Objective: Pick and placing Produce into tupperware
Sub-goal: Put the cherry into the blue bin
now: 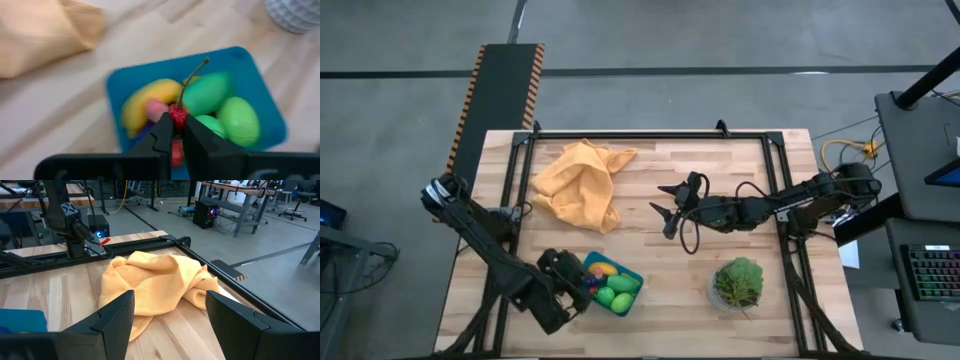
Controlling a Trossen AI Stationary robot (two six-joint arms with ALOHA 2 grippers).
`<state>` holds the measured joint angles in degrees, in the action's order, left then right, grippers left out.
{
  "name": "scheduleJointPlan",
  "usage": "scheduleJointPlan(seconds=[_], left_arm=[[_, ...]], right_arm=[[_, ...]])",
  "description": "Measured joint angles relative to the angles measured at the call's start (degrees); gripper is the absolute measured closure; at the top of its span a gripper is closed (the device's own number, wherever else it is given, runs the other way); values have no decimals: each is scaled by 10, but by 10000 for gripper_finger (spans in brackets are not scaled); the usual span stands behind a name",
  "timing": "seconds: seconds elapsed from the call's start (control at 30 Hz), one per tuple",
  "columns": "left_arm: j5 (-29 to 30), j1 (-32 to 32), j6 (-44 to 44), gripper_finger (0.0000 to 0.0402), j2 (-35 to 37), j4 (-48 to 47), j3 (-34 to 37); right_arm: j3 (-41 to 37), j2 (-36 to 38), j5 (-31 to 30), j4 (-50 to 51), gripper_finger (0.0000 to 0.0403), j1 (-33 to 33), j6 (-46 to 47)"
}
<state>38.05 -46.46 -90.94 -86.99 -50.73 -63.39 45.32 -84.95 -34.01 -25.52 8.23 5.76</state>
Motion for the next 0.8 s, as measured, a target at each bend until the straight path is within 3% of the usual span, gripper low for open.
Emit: scheduleJointPlan(seconds=[0.17,0.53,0.8], left_arm=[[-5,5,34,394,-12,92,21],[-66,12,15,394,-58,98,24],[-70,11,13,372,-59,98,24]], right_arm=[[0,0,0,0,165,0,-2],[0,0,0,0,165,0,-2],[0,0,0,0,165,0,-2]])
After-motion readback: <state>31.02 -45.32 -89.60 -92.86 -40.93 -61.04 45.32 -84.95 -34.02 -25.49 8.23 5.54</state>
